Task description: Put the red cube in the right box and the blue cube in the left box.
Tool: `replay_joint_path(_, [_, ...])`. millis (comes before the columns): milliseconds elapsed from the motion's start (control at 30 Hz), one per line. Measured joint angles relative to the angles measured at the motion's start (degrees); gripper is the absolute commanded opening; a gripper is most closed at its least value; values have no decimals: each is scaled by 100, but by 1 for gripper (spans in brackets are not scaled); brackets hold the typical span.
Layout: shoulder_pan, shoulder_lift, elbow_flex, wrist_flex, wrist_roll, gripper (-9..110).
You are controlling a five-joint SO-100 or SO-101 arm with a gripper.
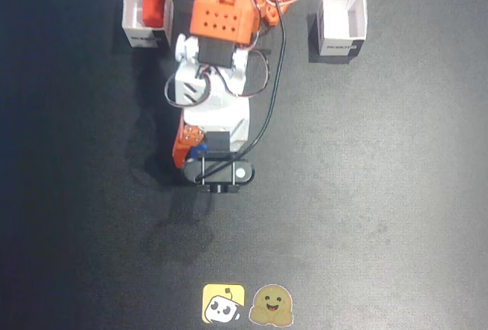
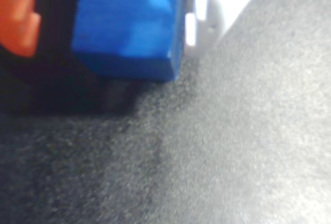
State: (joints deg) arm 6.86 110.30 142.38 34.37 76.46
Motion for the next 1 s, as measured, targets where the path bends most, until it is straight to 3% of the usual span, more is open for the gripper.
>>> replay_joint_path(1000, [9, -967, 264, -861, 70, 12])
